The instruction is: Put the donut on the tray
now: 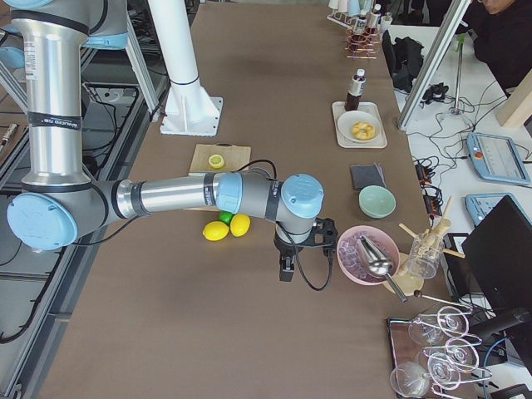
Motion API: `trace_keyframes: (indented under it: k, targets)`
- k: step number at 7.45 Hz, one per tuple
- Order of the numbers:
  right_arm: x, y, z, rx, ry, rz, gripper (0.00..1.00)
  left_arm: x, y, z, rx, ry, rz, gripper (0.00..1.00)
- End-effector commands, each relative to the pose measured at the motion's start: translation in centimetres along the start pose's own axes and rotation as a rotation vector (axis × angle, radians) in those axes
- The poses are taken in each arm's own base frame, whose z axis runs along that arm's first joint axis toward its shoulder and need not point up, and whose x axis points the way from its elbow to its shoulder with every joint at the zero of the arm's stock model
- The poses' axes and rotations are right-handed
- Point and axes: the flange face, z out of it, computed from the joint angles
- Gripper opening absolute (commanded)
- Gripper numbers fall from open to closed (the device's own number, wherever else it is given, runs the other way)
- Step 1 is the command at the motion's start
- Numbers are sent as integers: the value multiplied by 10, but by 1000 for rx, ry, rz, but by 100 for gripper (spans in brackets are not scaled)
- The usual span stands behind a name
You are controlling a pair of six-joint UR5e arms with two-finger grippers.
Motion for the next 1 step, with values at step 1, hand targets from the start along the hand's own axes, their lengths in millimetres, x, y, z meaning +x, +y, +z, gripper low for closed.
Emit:
trace_keyframes:
  k: [1]
  targets:
    - [5,3,0,1,-2,7,100,-2,-3,2,-2,-2,0,98]
